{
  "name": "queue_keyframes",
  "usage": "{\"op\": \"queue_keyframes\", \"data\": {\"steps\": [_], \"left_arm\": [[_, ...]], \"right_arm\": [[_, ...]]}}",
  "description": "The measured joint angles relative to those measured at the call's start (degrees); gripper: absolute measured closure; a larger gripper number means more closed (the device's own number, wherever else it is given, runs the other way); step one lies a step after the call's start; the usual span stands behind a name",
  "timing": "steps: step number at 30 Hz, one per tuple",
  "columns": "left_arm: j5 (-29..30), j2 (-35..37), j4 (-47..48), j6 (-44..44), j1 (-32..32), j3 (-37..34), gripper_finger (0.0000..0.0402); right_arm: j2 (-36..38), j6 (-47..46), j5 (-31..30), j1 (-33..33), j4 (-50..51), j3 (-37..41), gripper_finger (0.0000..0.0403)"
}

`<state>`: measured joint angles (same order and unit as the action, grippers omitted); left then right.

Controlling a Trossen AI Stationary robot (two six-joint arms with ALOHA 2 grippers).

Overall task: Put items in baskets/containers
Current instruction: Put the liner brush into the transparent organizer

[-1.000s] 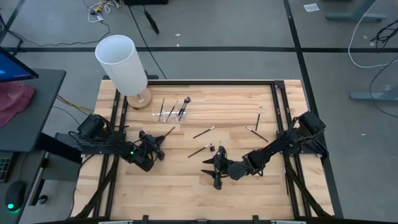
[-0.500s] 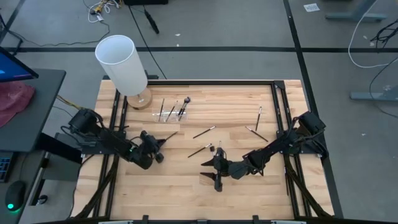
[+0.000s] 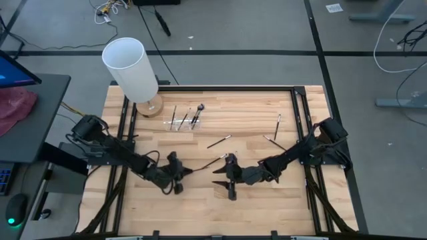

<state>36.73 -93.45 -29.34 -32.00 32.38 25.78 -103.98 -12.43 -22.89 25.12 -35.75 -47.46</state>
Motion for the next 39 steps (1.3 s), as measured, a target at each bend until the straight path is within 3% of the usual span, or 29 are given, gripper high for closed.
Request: {"op": "queue_keyframes", "data": {"steps": [12,20,28,39], "left_arm": [[-5.26,0.07,19.02,5.23,-1.47,15.83,0.0383],[-5.29,0.11,29.82,6.93,-2.45,24.12,0.038],[-6.97,0.13,30.59,9.13,-3.6,26.73,0.038],[-8.98,0.13,31.51,9.1,-3.72,26.75,0.0378]], "right_arm": [[0.0,2.56,2.19,-2.78,3.76,-0.02,0.0218],[-0.46,3.48,6.54,-3.71,3.57,-0.04,0.0218],[-4.61,0.91,6.24,-3.73,2.81,-1.01,0.0226],[-4.94,0.91,5.92,-3.51,-0.04,-1.07,0.0307]]}}
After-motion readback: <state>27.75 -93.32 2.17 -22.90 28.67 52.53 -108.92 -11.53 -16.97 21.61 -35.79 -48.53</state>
